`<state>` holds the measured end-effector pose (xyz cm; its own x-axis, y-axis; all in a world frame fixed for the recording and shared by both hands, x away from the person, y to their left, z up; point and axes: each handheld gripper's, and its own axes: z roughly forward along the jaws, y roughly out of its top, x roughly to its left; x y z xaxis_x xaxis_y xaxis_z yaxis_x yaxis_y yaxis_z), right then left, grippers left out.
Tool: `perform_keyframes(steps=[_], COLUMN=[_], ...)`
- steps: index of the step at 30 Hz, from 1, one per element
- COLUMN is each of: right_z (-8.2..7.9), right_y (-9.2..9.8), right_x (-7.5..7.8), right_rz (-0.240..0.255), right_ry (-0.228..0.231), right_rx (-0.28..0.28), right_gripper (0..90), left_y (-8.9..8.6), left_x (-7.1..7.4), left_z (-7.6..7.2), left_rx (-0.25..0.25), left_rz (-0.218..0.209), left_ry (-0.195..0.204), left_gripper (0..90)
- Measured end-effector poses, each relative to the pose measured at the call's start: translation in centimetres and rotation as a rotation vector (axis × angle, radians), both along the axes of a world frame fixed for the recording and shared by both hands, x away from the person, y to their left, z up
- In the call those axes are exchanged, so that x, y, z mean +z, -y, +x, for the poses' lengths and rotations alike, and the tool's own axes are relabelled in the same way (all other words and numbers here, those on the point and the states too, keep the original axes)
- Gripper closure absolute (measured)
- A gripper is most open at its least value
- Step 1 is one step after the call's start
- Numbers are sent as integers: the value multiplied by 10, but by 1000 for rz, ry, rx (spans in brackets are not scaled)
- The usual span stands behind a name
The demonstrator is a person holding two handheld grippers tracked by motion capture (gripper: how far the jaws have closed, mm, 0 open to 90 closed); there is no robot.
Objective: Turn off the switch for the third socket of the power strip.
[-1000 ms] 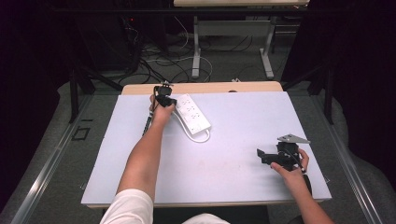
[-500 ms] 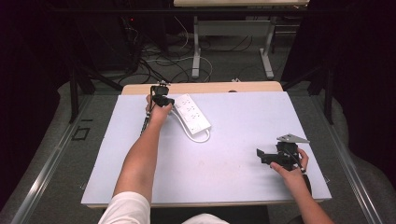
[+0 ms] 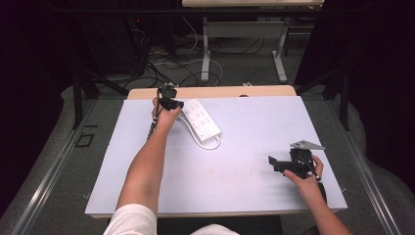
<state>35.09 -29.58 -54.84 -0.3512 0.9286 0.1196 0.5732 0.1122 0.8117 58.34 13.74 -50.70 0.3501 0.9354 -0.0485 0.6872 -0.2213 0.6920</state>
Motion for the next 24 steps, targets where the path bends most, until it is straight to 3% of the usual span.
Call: perform_keyframes(steps=[11,19,24], right_z=[1,1,1], right_y=[0,2,3], right_x=[0,0,0], right_rz=[10,19,31], right_ry=[-1,-5,-5], right_rx=[6,-10,-17], right_gripper=[24,24,25], left_y=[-5,-4,-3], left_x=[13,25,28], left_z=[-8,-14,-17], left_rx=[-7,-14,-14], left_rz=[-24,-55,-60], left_ry=[0,44,45], left_gripper=[605,556,518])
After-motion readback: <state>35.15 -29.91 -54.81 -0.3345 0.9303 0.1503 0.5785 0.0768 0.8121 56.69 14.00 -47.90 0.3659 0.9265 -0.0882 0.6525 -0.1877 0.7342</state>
